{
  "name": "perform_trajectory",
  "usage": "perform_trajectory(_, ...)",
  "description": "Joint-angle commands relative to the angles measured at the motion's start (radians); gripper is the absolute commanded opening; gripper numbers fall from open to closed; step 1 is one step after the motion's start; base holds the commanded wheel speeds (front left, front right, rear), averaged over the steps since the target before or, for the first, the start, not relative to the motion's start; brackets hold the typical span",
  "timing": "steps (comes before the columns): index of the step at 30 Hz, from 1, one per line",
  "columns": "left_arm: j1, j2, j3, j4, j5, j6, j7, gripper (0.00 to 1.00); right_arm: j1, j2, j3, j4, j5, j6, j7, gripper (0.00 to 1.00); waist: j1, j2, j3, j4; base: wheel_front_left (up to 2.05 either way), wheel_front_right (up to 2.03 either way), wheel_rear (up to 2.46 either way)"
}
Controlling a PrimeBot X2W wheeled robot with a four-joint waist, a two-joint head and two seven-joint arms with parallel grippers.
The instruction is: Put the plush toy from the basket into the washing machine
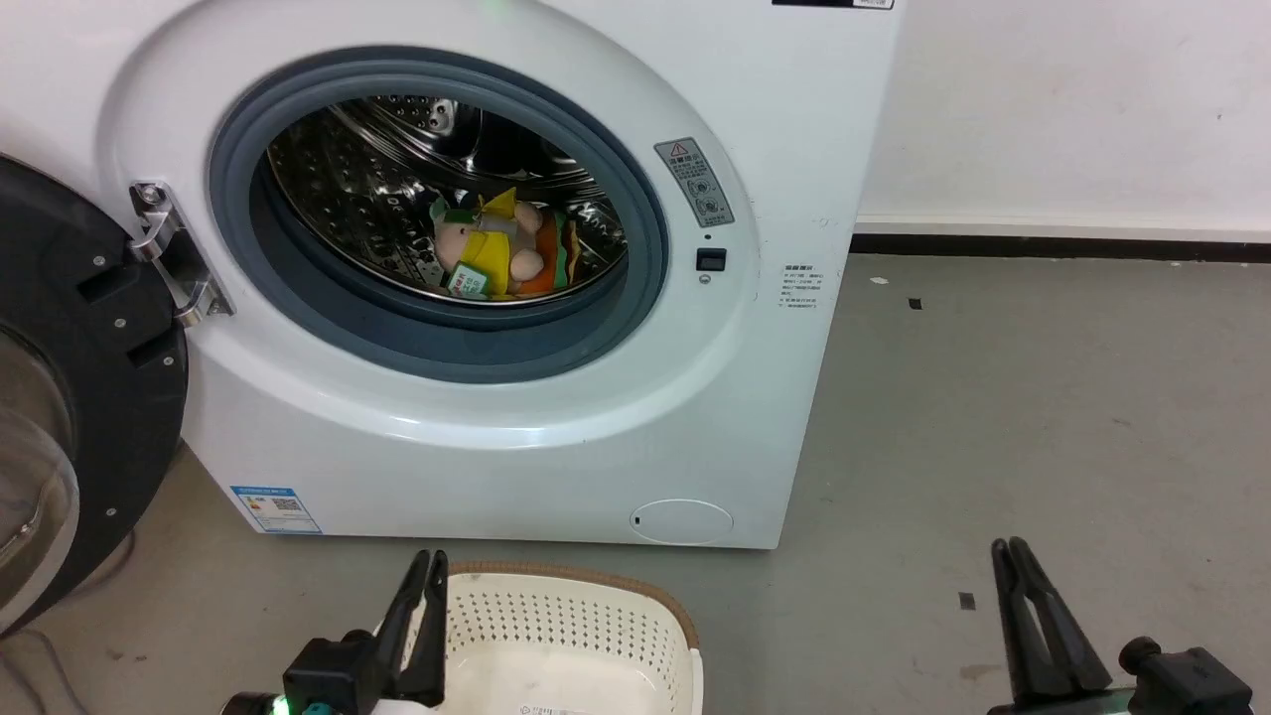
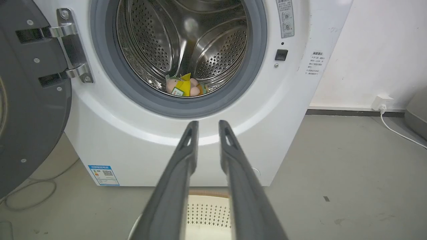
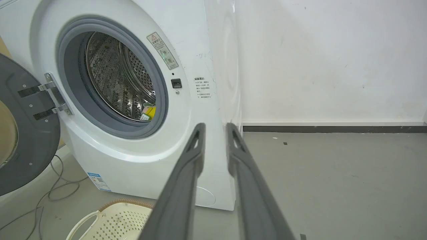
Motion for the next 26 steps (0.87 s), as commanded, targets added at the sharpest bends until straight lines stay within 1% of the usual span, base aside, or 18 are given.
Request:
perform_trajectory(1,0.0,-0.001,0.001,0.0,0.001,-0.001,0.001,0.0,-0.001,0.0,0.0,0.0,-0.001,0.0,0.001,0.0,0.0001,0.0,0.0,0.0,0.0,0.0,0.0)
perform_trajectory(26,-0.01,-0.027,0.05,-0.025,0.056,-0.025,0.052,0.0,-0.028,0.0,-0.006,-0.001,-0.035,0.0,0.052,0.0,0.0001,0.0,-0.001,-0.009,0.0,0.0,0.0)
